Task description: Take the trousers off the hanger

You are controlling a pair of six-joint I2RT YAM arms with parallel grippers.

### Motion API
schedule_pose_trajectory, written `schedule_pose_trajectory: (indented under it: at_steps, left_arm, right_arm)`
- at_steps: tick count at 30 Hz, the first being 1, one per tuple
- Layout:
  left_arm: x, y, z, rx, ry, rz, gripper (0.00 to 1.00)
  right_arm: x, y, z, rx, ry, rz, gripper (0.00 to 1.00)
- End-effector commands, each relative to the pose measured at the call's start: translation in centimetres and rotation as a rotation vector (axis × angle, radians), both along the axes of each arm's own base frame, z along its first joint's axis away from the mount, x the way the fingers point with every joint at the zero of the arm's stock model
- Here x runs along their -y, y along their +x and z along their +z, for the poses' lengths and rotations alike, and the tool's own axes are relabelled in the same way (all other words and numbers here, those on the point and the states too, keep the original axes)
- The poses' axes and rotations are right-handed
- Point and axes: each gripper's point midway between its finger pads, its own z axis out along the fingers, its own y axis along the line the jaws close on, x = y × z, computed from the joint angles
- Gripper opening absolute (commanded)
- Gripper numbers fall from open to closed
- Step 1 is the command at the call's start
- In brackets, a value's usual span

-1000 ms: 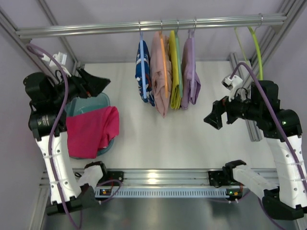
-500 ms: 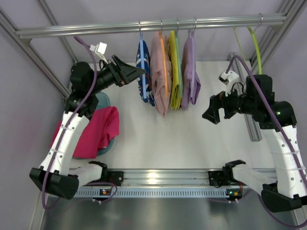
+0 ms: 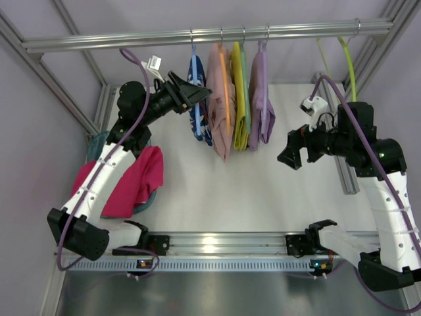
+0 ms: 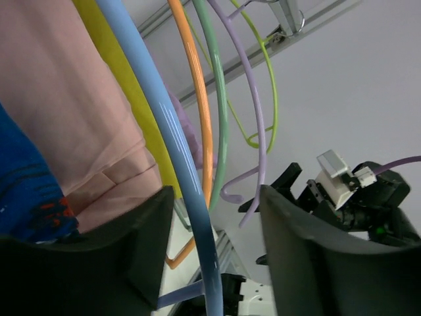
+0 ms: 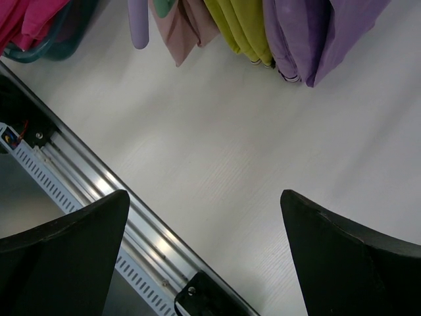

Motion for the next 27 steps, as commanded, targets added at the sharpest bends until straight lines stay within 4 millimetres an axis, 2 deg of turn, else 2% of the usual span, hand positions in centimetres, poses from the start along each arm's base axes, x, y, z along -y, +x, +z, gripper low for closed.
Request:
schedule_pose_trajectory:
  at_steps: [1, 4, 5, 6, 8, 9, 15, 16, 19, 20, 24, 27]
  left_arm:
    - [0.0, -0.8, 3.4, 0.028, -0.12, -0.015, 0.54]
    - [-0.1, -1.5, 5.5, -0.001, -0.19, -0.033, 0.34]
    - [-0.1, -1.7, 6.1, -0.012, -0.207, -0.036, 0.22]
    - [-0.3, -1.9, 7.6, 0.011, -0.225, -0.03, 0.17]
    - [-0.5, -1.7, 8.7, 0.0, -0.245, -0.017, 0.05]
    - [-0.7, -1.9, 9.9, 0.005, -0.258, -0.007, 0.0]
    - [-1.4, -2.0, 13.0, -0.032, -0.328, 0.014, 0.0]
    - [-1.7, -2.4, 14.4, -0.018, -0.351, 0.018, 0.0]
    - [-2.0, -2.7, 16.1, -0.011, -0.382, 0.023, 0.0]
    - [-2.3, -3.0, 17.4, 0.007, -0.403, 0.025, 0.0]
    - [-2.9, -2.9, 19.1, 0.011, -0.439, 0.039, 0.0]
    - [-2.9, -3.8, 20.7, 0.086, -0.457, 0.004, 0.0]
  right_arm:
    - [-0.4, 0.6, 2.2, 0.092, 0.02, 0.003, 0.99]
    - [-0.6, 0.4, 2.9, 0.087, 0.047, 0.0, 0.99]
    - [-0.7, 0.4, 3.2, 0.095, 0.052, 0.002, 0.99]
    - [-0.6, 0.5, 3.2, 0.091, 0.048, -0.001, 1.0]
    - [-0.5, 0.6, 3.5, 0.097, 0.04, -0.006, 1.0]
    - [-0.5, 0.6, 3.6, 0.098, 0.041, -0.005, 0.99]
    - [-0.6, 0.8, 3.6, 0.09, 0.049, -0.012, 1.0]
    - [-0.6, 0.8, 3.6, 0.091, 0.049, -0.012, 0.99]
    - [-0.7, 1.0, 3.6, 0.087, 0.049, -0.013, 0.99]
    - [-0.7, 1.1, 3.6, 0.086, 0.051, -0.014, 0.99]
    - [-0.9, 1.4, 3.9, 0.085, 0.055, -0.012, 0.99]
    - [-0.9, 1.6, 4.0, 0.088, 0.054, -0.007, 0.99]
